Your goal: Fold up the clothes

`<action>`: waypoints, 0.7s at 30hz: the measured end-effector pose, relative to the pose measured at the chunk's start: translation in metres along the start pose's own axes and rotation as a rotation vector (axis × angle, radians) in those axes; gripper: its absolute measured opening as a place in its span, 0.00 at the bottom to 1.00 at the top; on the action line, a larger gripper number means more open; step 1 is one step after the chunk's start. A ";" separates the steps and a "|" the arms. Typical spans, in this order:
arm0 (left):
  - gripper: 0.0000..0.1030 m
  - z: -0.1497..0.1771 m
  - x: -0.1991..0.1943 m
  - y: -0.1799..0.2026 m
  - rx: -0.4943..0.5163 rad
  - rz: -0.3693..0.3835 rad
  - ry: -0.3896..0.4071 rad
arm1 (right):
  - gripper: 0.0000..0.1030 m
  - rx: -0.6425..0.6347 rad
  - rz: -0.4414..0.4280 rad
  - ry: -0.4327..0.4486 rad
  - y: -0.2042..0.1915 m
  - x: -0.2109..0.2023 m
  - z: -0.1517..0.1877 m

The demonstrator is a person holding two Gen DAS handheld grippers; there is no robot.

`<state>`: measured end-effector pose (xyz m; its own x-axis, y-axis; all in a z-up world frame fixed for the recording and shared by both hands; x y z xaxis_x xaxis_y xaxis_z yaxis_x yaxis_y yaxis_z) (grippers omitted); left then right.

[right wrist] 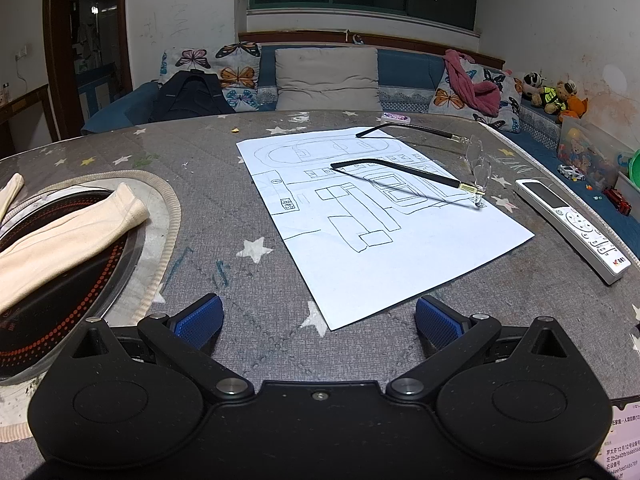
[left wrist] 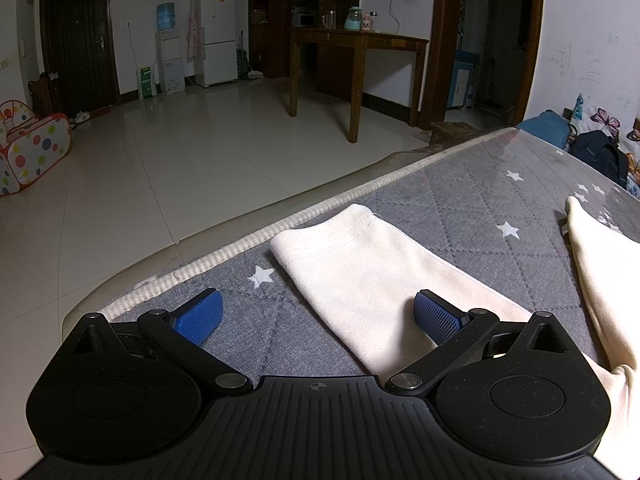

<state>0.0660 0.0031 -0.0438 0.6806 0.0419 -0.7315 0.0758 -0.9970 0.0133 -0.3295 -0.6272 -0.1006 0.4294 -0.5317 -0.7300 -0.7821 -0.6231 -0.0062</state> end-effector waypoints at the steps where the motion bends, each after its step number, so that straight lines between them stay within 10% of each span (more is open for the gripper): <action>1: 1.00 0.000 0.000 0.000 0.000 0.000 0.000 | 1.00 0.000 0.000 0.000 0.000 0.000 0.000; 21: 1.00 0.001 0.001 -0.001 -0.003 0.002 -0.001 | 1.00 -0.001 0.001 0.000 0.000 0.000 0.000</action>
<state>0.0664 0.0039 -0.0452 0.6803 0.0399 -0.7319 0.0764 -0.9969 0.0166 -0.3291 -0.6271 -0.1009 0.4287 -0.5324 -0.7300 -0.7820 -0.6232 -0.0048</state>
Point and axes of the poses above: each gripper's, at about its wrist camera, not at the fingertips, and x roughly the way its jaws point, y to its right, z to its underside, the point moved 7 cm from there along x, roughly the way its jaws point, and after that the axes turned 9 degrees about -y, right-handed, at the moved point
